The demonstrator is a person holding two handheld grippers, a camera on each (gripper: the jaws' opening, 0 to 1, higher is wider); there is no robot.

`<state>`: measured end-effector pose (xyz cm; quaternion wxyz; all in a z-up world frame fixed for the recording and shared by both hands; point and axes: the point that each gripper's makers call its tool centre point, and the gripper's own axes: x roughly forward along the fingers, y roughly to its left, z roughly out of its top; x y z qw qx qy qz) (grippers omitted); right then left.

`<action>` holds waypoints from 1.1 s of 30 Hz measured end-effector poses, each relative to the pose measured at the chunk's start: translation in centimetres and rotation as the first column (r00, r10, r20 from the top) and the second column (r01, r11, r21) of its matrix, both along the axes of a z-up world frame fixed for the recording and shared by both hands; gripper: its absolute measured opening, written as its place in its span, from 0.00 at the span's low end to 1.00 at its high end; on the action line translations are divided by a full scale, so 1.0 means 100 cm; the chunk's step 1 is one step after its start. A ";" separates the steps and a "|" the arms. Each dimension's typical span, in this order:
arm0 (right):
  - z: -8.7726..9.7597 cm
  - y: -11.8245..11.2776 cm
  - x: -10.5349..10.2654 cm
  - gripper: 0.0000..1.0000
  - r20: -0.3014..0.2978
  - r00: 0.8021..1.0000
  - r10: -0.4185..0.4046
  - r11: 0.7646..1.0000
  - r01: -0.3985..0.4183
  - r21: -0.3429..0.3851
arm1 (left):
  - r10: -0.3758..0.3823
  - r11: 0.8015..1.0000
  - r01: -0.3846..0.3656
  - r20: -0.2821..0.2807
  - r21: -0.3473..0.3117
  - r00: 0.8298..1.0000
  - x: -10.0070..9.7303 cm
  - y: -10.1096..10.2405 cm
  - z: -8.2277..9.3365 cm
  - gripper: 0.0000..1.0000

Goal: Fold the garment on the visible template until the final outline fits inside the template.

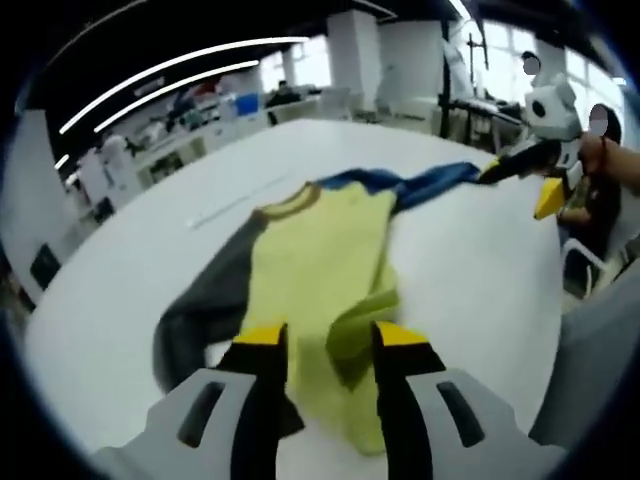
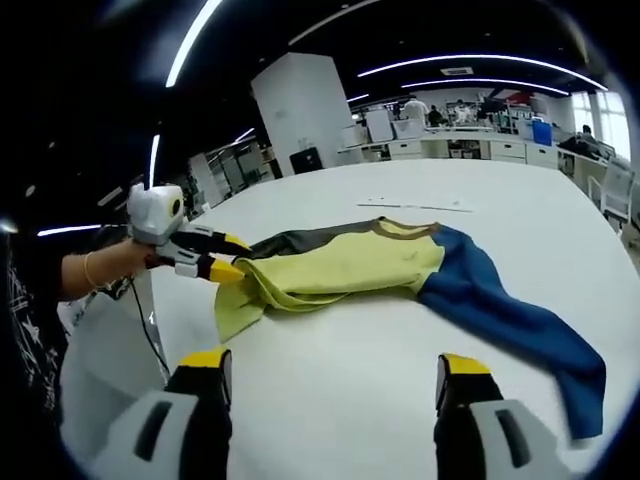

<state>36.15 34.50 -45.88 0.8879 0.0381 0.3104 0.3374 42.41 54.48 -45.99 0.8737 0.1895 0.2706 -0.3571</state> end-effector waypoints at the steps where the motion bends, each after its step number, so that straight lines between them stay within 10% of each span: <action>1: 0.000 0.000 0.000 0.84 0.000 1.000 0.000 1.000 0.000 0.000 | -0.021 1.000 0.021 0.008 0.008 1.000 -0.001 -0.004 0.002 0.31; 23: -0.008 -0.001 0.002 0.84 -0.019 1.000 -0.006 1.000 0.006 -0.003 | -0.262 0.922 0.272 -0.076 0.276 0.962 -0.007 -0.037 -0.050 0.18; 33: -0.011 0.002 0.004 0.83 -0.028 1.000 -0.010 1.000 0.010 0.008 | -0.238 0.944 0.245 -0.058 0.222 0.970 -0.009 -0.039 -0.045 0.00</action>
